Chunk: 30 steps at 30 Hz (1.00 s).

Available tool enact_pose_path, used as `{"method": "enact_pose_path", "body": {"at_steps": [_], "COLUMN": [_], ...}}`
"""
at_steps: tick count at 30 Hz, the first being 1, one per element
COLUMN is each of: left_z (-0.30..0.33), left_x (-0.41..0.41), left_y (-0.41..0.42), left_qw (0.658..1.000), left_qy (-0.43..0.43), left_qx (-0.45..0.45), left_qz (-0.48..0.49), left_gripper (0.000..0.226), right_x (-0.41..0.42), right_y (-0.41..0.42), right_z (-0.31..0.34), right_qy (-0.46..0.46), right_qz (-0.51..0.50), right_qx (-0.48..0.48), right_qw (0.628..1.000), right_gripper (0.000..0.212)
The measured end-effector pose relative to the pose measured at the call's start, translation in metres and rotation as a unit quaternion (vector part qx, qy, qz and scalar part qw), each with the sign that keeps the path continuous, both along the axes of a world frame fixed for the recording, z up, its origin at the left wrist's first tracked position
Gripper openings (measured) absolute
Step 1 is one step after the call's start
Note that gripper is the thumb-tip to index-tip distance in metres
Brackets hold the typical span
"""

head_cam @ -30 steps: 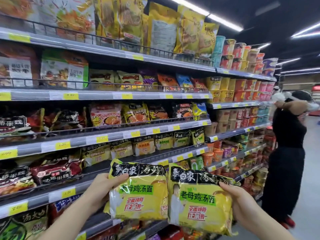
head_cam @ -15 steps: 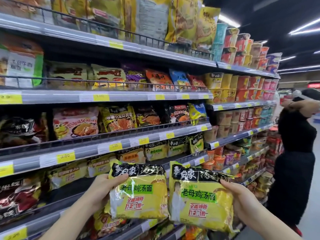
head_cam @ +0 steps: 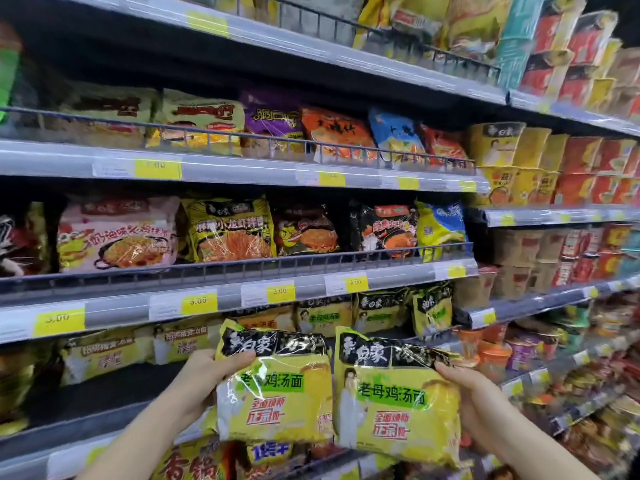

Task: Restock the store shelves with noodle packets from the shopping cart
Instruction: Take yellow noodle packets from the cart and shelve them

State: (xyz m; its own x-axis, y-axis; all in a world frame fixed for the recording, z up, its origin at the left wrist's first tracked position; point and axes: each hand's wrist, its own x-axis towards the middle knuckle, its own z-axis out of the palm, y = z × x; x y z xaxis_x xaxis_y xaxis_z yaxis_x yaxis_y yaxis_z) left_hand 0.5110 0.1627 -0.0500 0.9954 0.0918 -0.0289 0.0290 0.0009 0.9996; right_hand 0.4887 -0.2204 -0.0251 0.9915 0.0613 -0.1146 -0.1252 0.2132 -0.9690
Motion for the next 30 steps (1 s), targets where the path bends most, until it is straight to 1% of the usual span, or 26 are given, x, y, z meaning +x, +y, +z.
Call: {"method": "enact_pose_path", "body": {"at_steps": [2, 5, 7, 9, 10, 13, 18, 20, 22, 24, 25, 26, 27, 30], "left_z": [-0.001, 0.000, -0.003, -0.002, -0.001, -0.004, -0.003, -0.003, -0.006, -0.017, -0.021, -0.025, -0.027, -0.037], "left_x": [0.011, 0.027, 0.038, 0.046, 0.048, 0.055, 0.052, 0.051, 0.047, 0.048, 0.047, 0.046, 0.043, 0.044], "left_y": [-0.010, -0.023, -0.028, -0.033, -0.035, -0.034, -0.039, -0.040, -0.043, -0.038, -0.040, -0.041, -0.046, -0.057], "left_qw": [1.000, 0.999, 0.998, 0.997, 0.997, 0.995, 0.992, 0.990, 0.987, 0.983, 0.982, 0.982, 0.982, 0.980], "left_qy": [-0.002, -0.003, -0.003, 0.006, 0.004, 0.005, 0.010, 0.018, 0.020, 0.008, -0.003, -0.014, -0.029, -0.050], "left_qx": [-0.022, -0.024, -0.018, -0.018, -0.020, -0.022, -0.005, -0.002, 0.003, 0.009, 0.007, 0.001, -0.008, -0.015], "left_qz": [0.019, 0.038, 0.056, 0.070, 0.077, 0.097, 0.126, 0.138, 0.158, 0.181, 0.188, 0.190, 0.188, 0.193], "left_gripper": [0.077, 0.080, 0.068, 0.050, 0.048, 0.064, 0.061, 0.071, 0.077, 0.084, 0.087, 0.085, 0.078, 0.034], "right_x": [0.030, 0.073, 0.096, 0.118, 0.127, 0.149, 0.165, 0.165, 0.165, 0.162, 0.163, 0.161, 0.160, 0.156], "right_y": [-0.009, -0.021, -0.025, -0.031, -0.033, -0.036, -0.038, -0.036, -0.039, -0.042, -0.044, -0.044, -0.044, -0.045], "right_z": [-0.003, -0.005, -0.005, -0.009, -0.011, -0.019, -0.038, -0.046, -0.055, -0.065, -0.072, -0.076, -0.083, -0.101], "right_qy": [-0.001, -0.001, 0.003, 0.001, 0.002, 0.023, 0.022, 0.018, 0.012, -0.001, -0.005, -0.006, -0.008, -0.015], "right_qz": [0.017, 0.040, 0.058, 0.069, 0.072, 0.095, 0.115, 0.123, 0.137, 0.144, 0.149, 0.149, 0.153, 0.171], "right_qx": [-0.017, -0.019, -0.022, -0.026, -0.027, -0.011, 0.005, 0.009, 0.012, 0.016, 0.022, 0.023, 0.023, 0.025], "right_qw": [1.000, 0.999, 0.998, 0.997, 0.997, 0.995, 0.993, 0.992, 0.990, 0.989, 0.989, 0.989, 0.988, 0.985], "right_gripper": [0.032, 0.035, 0.032, 0.036, 0.038, 0.036, 0.041, 0.039, 0.047, 0.031, 0.029, 0.029, 0.028, 0.026]}}
